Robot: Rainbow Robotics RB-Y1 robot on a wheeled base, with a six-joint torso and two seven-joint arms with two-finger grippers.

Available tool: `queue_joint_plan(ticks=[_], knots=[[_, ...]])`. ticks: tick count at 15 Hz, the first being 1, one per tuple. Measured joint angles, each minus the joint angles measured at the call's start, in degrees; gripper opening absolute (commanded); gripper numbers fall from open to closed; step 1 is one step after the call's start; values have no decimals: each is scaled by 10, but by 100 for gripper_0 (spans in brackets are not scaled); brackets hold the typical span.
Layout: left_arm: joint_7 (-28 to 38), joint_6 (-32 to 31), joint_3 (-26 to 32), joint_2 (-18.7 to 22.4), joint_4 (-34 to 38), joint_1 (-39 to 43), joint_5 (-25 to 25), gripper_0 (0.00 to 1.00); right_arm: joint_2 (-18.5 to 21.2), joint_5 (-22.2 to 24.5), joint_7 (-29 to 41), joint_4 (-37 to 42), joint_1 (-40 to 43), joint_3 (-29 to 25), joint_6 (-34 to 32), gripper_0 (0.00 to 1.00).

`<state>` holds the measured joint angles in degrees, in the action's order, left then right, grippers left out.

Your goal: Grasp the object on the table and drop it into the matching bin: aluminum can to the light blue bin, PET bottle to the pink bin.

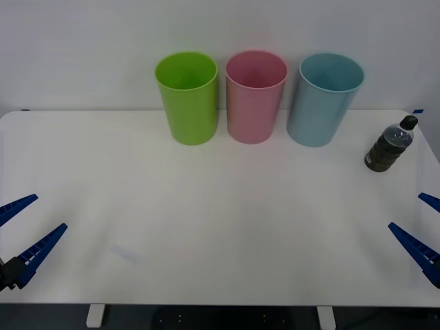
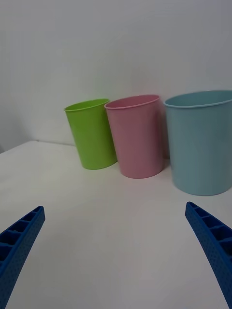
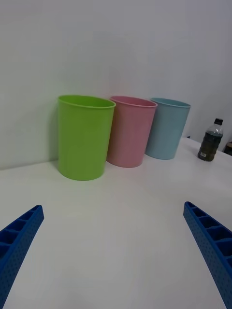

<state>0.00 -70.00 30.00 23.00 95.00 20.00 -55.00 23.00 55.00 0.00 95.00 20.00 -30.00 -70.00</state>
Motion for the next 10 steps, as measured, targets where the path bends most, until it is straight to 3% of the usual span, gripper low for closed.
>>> queue_joint_plan(ticks=[5,10], knots=[[0,0,0,0,0,0,0,100,-12,3,-1,-8,19,0,3,100],[0,0,0,0,0,0,0,100,-7,-1,-8,22,49,15,53,100]])
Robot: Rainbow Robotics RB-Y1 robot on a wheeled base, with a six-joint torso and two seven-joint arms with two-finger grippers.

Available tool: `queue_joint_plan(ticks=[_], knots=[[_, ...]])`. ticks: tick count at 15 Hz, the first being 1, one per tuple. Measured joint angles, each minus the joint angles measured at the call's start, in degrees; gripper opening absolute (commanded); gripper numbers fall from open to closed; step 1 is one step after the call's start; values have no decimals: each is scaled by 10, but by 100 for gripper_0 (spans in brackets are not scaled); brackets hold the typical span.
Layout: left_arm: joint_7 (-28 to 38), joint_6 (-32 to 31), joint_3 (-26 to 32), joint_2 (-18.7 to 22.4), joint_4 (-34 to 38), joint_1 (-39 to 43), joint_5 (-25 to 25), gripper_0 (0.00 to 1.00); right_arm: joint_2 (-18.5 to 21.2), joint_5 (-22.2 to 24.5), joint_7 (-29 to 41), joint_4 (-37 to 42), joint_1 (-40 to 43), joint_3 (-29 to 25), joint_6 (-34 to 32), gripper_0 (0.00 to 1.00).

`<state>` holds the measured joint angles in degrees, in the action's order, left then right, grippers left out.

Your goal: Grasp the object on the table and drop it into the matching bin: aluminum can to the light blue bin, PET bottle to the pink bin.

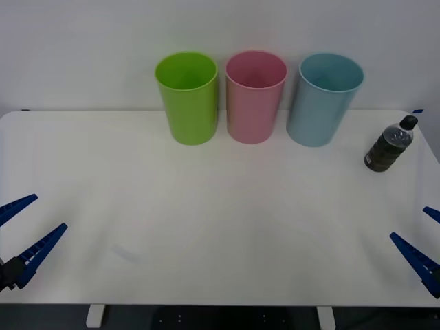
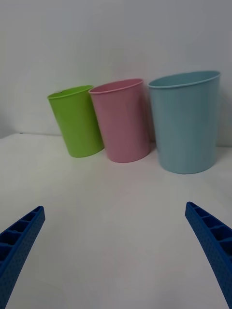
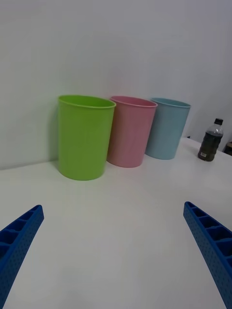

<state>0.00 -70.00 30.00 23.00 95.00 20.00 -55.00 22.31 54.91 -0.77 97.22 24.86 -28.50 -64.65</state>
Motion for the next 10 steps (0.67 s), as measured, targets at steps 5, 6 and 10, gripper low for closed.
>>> queue_joint_plan(ticks=[5,6,10], knots=[[0,0,0,0,0,0,0,100,0,1,-25,0,-1,22,59,100],[0,0,0,0,0,0,0,100,0,2,-31,-1,-4,27,73,100],[0,0,0,0,0,0,0,100,0,12,-57,-42,-36,36,94,100]])
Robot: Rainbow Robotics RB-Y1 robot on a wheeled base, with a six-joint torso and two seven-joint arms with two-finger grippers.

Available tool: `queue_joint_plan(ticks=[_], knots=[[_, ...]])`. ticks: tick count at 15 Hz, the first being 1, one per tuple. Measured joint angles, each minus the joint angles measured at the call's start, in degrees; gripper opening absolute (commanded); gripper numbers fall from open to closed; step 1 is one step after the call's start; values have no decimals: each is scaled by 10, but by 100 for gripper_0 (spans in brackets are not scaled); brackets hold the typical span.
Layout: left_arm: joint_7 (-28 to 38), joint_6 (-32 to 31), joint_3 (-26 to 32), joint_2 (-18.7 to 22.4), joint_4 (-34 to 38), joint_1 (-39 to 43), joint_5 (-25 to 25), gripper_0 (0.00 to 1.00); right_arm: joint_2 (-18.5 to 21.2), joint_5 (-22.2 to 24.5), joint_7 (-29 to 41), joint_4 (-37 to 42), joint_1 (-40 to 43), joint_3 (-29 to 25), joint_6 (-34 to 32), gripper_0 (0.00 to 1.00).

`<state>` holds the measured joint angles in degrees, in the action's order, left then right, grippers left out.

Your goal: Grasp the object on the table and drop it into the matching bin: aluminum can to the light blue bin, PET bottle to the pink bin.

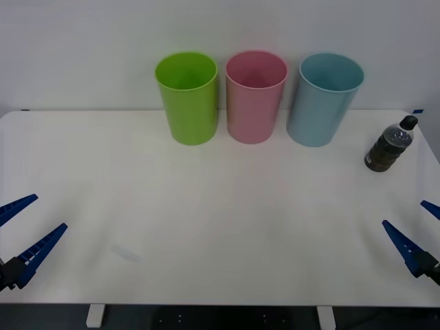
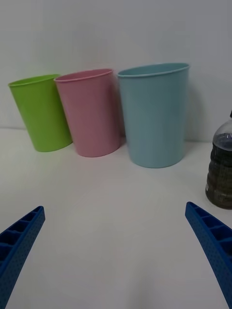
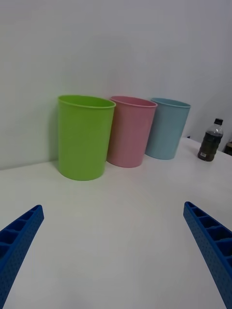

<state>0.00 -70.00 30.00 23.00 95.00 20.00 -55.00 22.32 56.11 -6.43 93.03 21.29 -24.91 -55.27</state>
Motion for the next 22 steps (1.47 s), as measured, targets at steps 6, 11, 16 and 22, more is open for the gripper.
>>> queue_joint_plan(ticks=[6,11,16,22], knots=[[0,0,0,0,0,0,0,100,0,21,-39,-64,-58,3,50,100],[0,0,0,0,0,0,0,100,0,22,-63,-65,-80,30,172,100],[0,0,0,0,0,0,0,100,0,24,-91,-69,-101,50,238,100],[0,0,0,0,0,0,0,100,0,24,-158,-152,-168,47,243,100]])
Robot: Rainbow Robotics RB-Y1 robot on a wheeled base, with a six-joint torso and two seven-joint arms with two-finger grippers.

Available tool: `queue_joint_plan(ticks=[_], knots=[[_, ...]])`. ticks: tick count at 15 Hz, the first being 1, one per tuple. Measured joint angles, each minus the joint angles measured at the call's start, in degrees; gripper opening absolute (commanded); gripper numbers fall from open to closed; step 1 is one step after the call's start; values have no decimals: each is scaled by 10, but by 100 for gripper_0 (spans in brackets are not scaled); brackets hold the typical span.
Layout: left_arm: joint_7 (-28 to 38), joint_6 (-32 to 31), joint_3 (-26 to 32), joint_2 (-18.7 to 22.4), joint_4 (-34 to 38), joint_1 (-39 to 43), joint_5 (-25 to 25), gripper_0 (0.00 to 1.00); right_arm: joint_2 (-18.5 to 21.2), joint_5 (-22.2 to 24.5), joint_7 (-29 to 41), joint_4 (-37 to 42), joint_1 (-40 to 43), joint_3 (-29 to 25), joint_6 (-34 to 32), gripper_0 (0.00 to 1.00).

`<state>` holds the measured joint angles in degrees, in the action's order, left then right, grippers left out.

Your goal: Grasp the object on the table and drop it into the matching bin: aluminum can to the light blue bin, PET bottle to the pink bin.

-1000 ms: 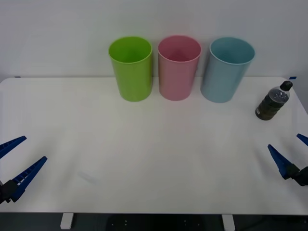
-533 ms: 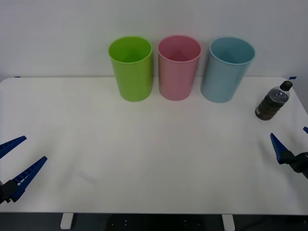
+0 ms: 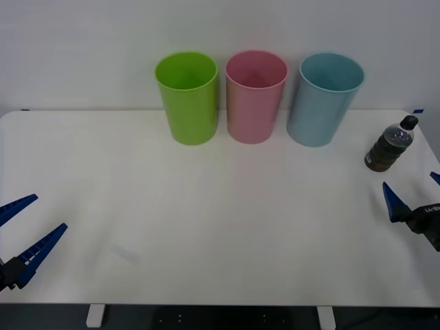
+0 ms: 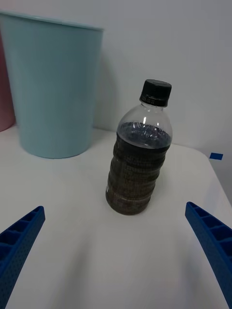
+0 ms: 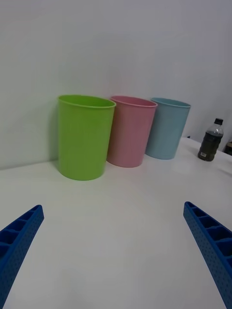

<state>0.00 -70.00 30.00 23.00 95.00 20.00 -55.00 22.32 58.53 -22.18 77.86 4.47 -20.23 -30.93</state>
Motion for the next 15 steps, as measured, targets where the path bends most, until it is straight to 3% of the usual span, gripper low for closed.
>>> queue_joint_plan(ticks=[15], knots=[[0,0,0,0,0,0,0,100,0,42,33,-213,-193,-2,79,100]])
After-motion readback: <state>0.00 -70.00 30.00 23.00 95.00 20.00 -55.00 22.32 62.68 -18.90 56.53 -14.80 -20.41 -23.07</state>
